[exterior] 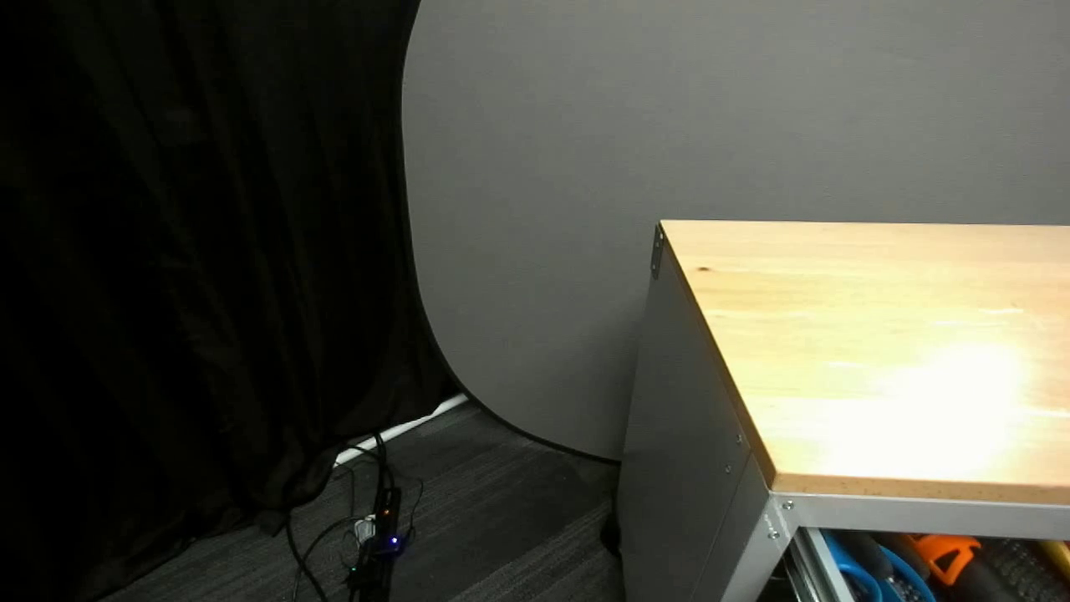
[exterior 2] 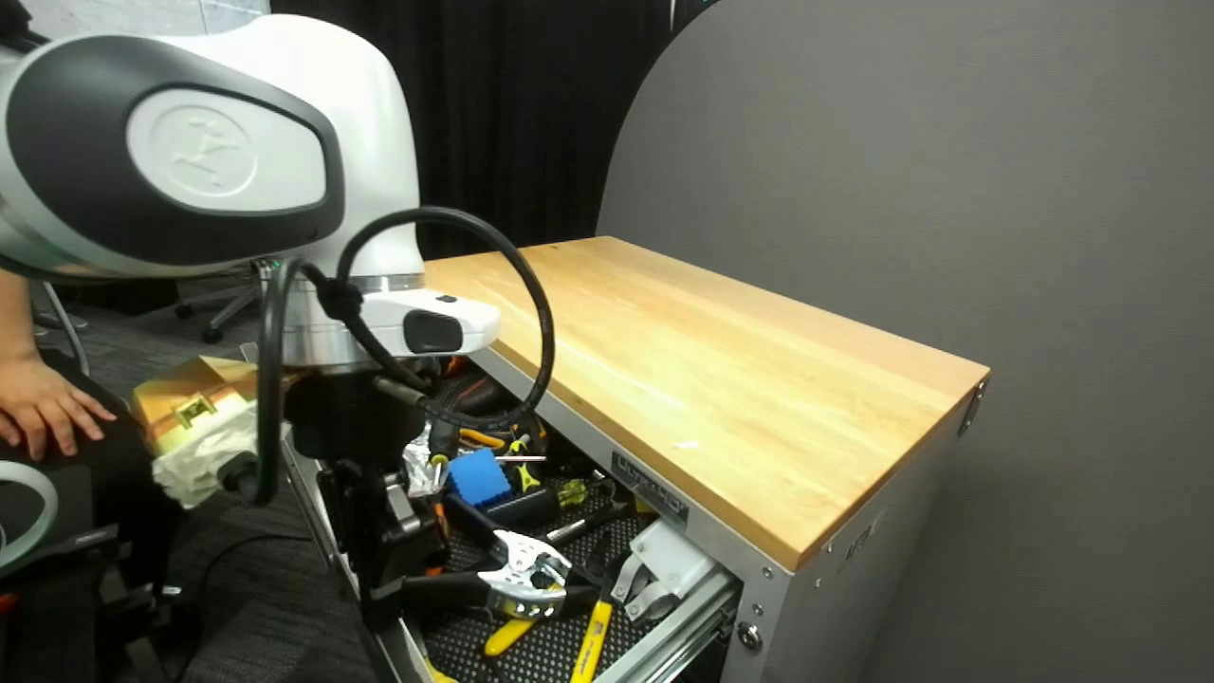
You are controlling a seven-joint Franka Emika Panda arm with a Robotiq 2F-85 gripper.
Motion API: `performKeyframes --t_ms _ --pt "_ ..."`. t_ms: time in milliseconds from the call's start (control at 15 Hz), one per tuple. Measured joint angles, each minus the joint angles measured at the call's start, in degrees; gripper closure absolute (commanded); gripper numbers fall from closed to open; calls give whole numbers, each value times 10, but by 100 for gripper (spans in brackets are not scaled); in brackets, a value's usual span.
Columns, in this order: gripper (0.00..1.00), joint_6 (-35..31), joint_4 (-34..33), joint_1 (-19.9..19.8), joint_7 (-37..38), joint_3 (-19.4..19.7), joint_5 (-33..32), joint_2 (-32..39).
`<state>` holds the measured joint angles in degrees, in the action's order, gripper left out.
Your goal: Place the screwdriver in the drawer then close it
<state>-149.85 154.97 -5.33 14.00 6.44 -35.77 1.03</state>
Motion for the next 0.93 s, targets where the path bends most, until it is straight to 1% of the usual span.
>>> performKeyframes --t_ms 267,467,667,933 --pt "100 -37 -11 0 -1 3 0 13" --pt "100 -49 -30 1 -7 2 0 30" --pt "100 -45 -44 2 -7 2 0 46" --pt "100 -7 -47 2 -7 3 1 38"
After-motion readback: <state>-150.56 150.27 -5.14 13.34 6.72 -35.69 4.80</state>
